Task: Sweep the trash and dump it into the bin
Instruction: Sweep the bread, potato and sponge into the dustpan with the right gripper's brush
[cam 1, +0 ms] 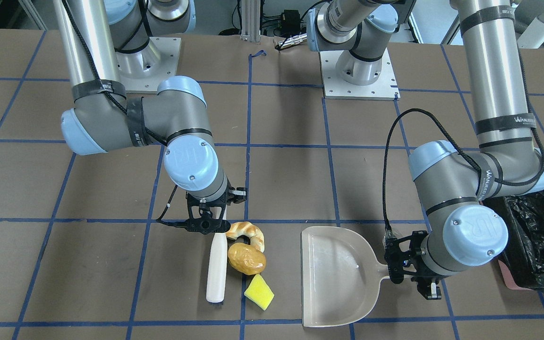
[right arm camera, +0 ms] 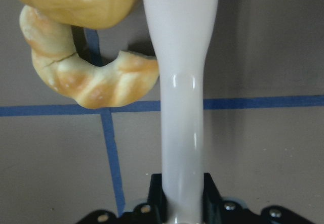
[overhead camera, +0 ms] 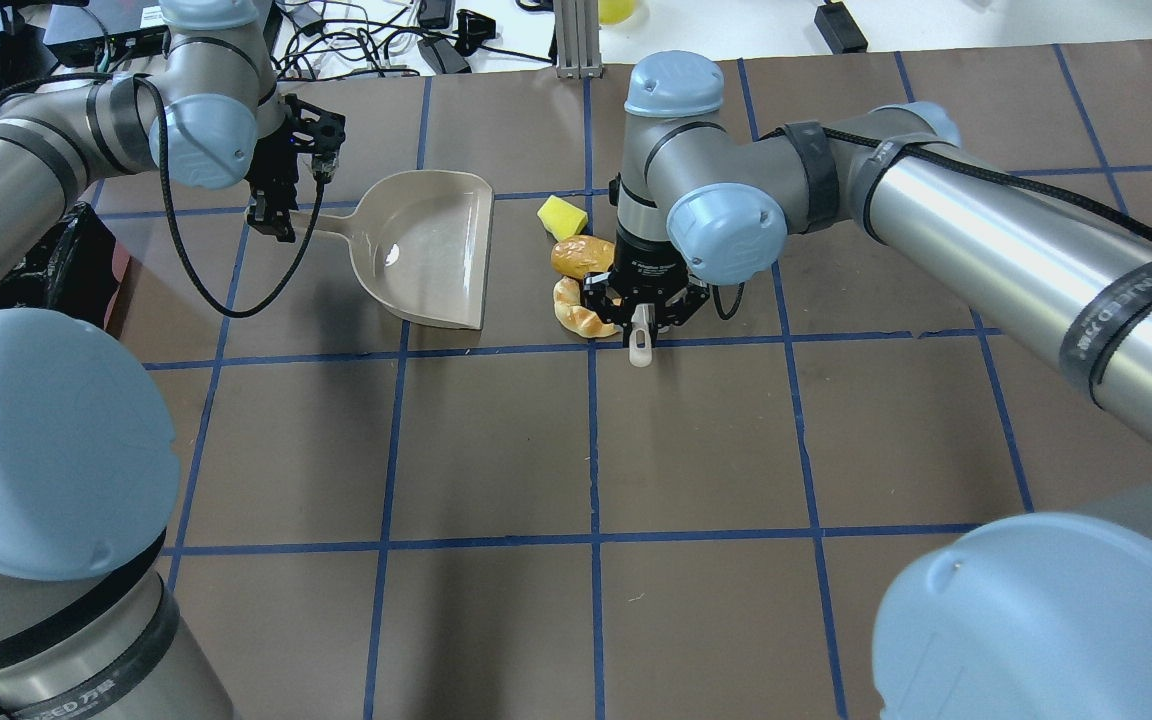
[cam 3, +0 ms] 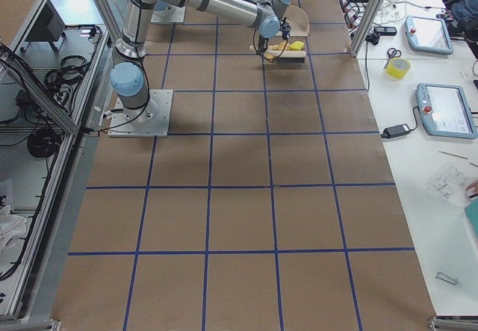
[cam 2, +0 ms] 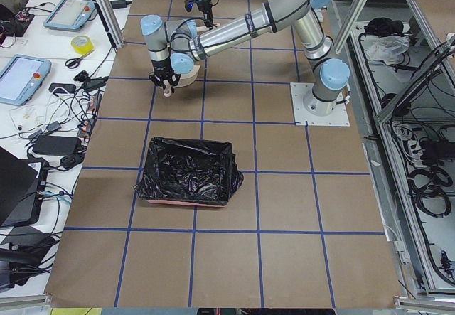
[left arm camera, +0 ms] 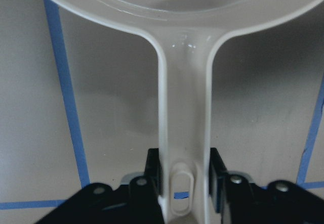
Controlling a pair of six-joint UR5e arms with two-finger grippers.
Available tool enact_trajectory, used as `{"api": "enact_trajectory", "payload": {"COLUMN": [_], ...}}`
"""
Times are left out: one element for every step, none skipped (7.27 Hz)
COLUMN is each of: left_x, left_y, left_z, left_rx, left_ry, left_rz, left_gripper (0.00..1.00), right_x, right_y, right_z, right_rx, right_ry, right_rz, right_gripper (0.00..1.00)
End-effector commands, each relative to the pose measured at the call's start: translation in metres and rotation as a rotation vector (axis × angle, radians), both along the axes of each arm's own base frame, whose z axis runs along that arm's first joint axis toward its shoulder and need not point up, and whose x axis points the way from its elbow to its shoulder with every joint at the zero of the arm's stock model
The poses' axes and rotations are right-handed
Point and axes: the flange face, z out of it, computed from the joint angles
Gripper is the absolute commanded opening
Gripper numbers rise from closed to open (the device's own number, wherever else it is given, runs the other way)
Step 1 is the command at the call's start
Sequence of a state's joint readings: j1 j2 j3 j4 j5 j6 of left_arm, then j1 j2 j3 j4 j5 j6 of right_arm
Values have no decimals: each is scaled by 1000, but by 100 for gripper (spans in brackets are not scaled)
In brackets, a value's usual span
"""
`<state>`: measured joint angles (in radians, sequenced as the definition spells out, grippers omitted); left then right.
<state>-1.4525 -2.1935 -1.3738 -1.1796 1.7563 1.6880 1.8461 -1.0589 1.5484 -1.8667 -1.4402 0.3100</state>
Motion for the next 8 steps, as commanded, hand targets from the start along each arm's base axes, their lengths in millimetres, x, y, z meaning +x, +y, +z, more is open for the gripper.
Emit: {"api": "enact_trajectory", "payload": {"left_x": [0,0,0,0,0,0,-1,-1], "left_y": [0,0,0,0,0,0,0,0], "left_z": [0,0,0,1,2,2,2,2], "left_rx": [1,0,0,-1,-3,-3,-3,-4], "left_ry": [0,1,1,1,1,3,6,9], "left_rz": [0,1,1,1,1,1,1,1], "left_gripper": [8,8,8,8,8,8,8,8], "right_x": [36,49,66,89,114,129,147,167], "right_y": [-8,-15,-18,-16,-12,-11,-5,1], "right_z": [-7,-7,-8,-10,-12,-7,-6,-6], "right_rx": [-8,-12,-17,-16,-7,-13,6,9], "right_ry": [7,-17,-18,-28,-47,-60,-98,-109], "right_rz": [-12,-20,-28,-44,-76,-79,-97,-97], "right_gripper": [0,0,0,0,0,0,0,0]}}
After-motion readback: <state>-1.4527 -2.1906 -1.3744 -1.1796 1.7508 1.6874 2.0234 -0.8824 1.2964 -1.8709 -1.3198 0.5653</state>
